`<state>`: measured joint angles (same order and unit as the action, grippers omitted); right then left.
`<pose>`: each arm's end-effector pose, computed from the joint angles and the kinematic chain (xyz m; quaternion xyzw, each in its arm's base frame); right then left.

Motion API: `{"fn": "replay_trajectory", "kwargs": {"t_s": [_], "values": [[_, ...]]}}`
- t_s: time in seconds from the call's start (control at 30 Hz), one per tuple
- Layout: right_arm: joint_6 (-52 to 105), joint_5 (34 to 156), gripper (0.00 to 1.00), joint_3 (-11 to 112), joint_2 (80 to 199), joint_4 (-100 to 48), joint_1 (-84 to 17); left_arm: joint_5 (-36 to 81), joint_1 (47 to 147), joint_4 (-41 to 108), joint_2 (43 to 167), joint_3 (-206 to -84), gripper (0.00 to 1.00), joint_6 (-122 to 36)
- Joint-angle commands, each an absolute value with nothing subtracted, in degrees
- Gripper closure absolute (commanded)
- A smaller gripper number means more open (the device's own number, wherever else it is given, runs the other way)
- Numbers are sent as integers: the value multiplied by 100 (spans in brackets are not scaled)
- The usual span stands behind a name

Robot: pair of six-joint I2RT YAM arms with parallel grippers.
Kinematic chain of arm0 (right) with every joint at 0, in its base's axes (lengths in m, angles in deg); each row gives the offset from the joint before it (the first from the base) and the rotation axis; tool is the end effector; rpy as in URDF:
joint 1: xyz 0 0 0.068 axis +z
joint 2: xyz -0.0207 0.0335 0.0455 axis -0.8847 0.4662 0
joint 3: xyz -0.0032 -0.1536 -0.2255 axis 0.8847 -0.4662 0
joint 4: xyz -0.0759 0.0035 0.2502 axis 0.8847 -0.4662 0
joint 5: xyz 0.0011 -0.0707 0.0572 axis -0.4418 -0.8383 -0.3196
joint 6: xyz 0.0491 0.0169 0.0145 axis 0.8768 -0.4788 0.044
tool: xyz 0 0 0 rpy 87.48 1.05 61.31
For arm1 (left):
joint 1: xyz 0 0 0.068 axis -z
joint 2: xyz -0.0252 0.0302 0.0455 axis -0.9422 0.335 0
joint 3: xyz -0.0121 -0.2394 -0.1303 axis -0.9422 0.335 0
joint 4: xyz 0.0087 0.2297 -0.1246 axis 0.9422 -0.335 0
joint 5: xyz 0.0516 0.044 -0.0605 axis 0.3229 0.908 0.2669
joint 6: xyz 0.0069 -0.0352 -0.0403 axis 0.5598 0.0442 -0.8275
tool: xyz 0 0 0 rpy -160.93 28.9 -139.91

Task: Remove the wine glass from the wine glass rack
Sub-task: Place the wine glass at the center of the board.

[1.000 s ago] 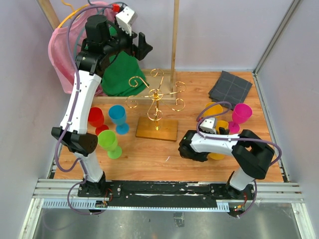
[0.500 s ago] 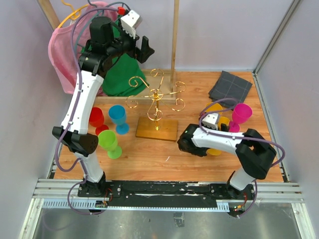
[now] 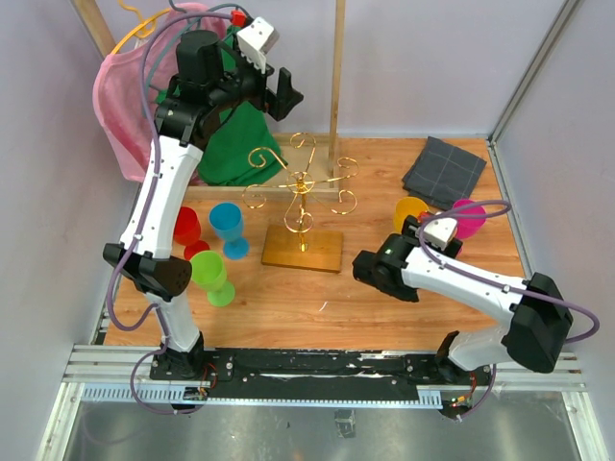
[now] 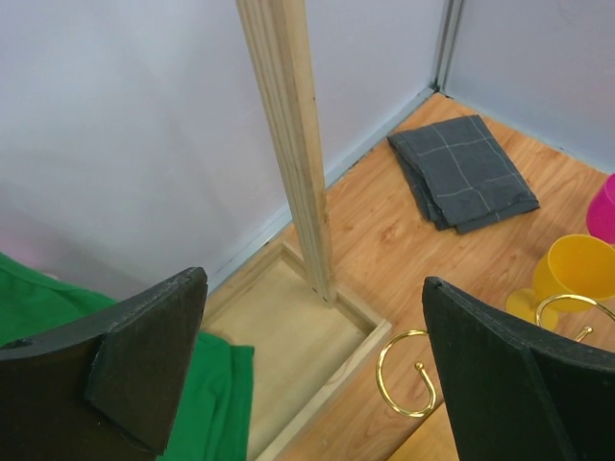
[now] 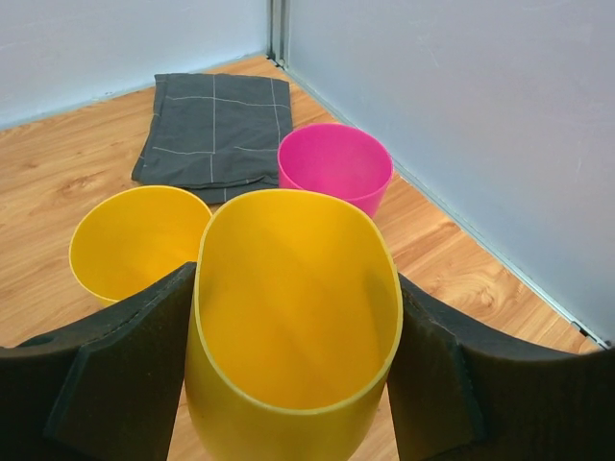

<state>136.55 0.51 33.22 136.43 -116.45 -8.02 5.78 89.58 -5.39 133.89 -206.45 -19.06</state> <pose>0.1387 0.1315 0.2749 0.2642 0.6752 -0.1850 0.6633 0.3496 -0.1375 0.5276 0.3345 0.6678 -0.2032 0.6331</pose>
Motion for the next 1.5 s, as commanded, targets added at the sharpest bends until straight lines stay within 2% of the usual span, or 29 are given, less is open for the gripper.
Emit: {"fn": "replay_trajectory", "kwargs": {"t_s": [0.0, 0.5, 0.8, 1.2, 1.47], "values": [[13832, -992, 38, 3420, 13742, -11600, -947, 673, 9036, -504, 13419, -20738, 1, -1868], [13645, -997, 33, 3714, 13958, -11652, -1786, 737, 9042, -584, 13304, -20558, 1, -1855], [13005, -978, 34, 3997, 13217, -11665, -1807, 742, 9124, -589, 13369, -20669, 1, -1934], [13958, -1001, 32, 3285, 13482, -11655, -1701, 781, 9128, -583, 13157, -20335, 1, -1834], [13037, -978, 35, 3922, 12770, -11664, -1748, 767, 9147, -588, 13180, -20412, 1, -1901]]}}
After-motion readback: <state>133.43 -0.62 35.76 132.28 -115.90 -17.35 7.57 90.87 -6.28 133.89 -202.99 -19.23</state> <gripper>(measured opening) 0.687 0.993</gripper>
